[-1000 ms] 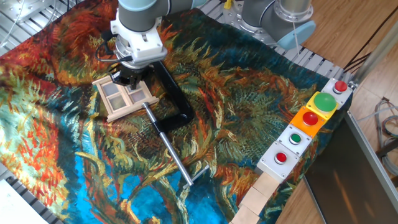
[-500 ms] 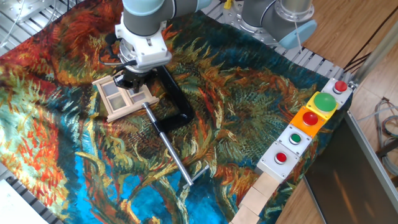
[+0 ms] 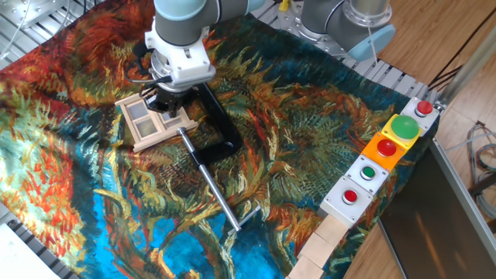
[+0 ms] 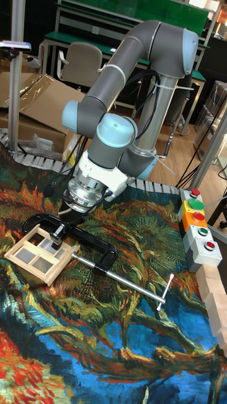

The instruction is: Open a sliding window

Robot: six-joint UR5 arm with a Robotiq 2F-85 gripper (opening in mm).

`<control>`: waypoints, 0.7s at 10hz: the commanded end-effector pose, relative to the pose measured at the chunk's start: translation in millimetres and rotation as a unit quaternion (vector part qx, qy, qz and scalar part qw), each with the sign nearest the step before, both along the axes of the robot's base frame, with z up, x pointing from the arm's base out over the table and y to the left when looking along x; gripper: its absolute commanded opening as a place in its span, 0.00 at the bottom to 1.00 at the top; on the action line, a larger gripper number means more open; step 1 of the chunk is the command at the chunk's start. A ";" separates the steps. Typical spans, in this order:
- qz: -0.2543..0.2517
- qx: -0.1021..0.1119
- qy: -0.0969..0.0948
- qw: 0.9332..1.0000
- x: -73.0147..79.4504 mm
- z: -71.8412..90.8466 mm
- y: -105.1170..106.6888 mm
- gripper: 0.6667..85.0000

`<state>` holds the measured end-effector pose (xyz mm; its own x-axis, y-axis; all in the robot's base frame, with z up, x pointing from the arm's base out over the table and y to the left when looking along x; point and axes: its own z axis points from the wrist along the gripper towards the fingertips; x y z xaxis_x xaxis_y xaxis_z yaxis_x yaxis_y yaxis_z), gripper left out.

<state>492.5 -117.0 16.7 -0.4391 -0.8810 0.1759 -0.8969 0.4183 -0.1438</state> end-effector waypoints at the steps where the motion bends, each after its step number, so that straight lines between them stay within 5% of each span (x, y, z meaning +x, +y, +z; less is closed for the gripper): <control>1: 0.001 0.004 0.003 1.000 -1.0 6.6 -8.7 0.01; 7: -0.002 0.007 -0.004 1.000 0.5 -4.6 2.4 0.01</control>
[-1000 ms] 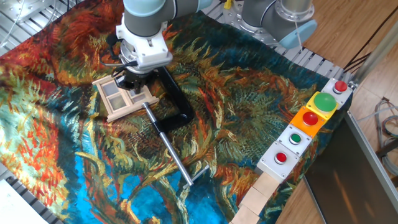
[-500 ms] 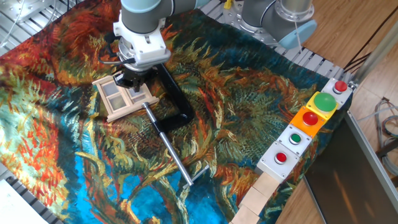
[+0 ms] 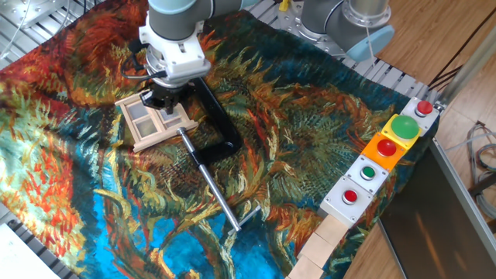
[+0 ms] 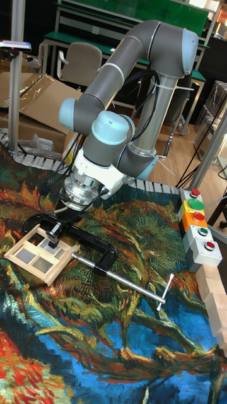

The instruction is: Open a sliding window

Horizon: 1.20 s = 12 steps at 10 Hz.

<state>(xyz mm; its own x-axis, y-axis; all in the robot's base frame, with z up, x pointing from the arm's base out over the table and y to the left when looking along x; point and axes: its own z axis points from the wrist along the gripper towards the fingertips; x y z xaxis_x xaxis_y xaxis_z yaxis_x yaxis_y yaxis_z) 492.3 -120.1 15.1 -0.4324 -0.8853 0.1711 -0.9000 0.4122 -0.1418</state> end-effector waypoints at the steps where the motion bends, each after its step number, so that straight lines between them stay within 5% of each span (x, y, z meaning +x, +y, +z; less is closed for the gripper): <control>1: -0.008 0.003 -0.006 1.000 0.8 -4.5 7.5 0.01; 8: -0.020 0.017 -0.005 1.000 0.2 -2.6 28.5 0.01; 12: -0.016 0.007 -0.001 1.000 -0.9 5.0 18.7 0.01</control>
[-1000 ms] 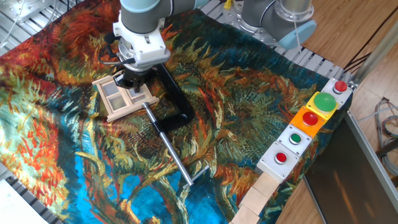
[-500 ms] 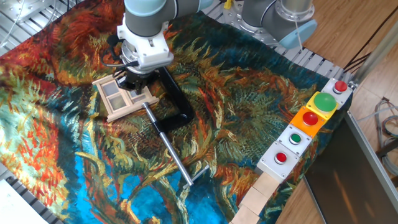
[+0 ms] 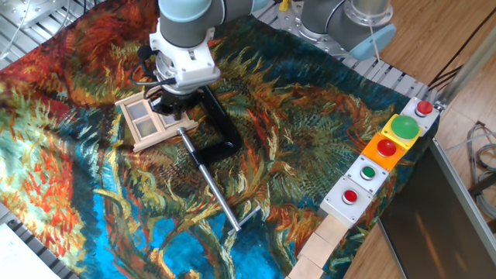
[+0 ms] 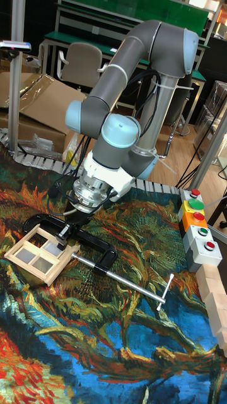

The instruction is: Open a sliding window

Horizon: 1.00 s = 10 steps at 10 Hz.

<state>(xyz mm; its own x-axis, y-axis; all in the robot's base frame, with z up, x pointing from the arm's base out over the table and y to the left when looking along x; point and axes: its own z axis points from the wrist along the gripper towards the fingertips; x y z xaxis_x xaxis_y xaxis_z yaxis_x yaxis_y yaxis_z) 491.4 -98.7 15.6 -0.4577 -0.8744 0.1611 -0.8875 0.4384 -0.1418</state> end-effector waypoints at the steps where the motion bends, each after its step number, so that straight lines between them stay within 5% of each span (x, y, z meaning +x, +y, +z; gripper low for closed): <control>1: -0.002 0.002 0.002 1.000 0.2 7.0 -7.3 0.01; 7: -0.051 0.034 0.001 0.998 6.2 56.1 -41.1 0.01; 10: -0.070 0.046 -0.014 0.996 5.3 60.9 -39.3 0.01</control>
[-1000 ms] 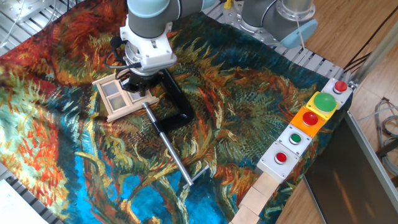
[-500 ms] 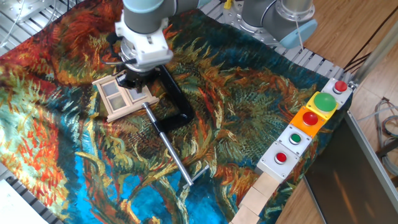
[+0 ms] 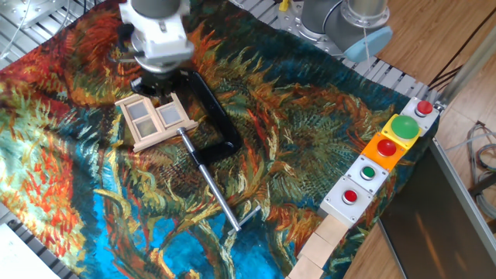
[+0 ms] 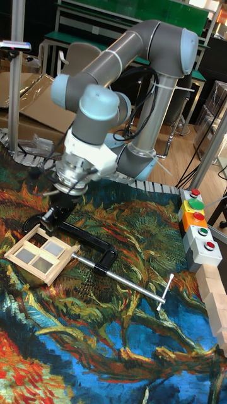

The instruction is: Open a sliding window

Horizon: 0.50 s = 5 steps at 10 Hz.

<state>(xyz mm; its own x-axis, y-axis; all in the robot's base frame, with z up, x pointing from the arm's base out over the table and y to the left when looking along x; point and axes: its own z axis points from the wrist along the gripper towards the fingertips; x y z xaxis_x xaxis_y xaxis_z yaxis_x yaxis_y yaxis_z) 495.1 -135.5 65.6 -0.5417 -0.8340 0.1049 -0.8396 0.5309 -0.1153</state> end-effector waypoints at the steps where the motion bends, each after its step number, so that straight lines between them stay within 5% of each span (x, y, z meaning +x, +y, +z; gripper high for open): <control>1: -0.033 0.027 -0.026 0.999 7.9 10.6 3.9 0.01; 5: -0.114 0.074 -0.073 0.988 29.5 12.1 22.9 0.01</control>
<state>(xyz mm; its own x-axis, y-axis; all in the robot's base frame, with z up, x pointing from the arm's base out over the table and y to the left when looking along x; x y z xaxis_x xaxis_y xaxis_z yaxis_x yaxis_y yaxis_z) 510.1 -122.3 73.2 -0.6467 -0.7627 -0.0131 -0.7551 0.6425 -0.1304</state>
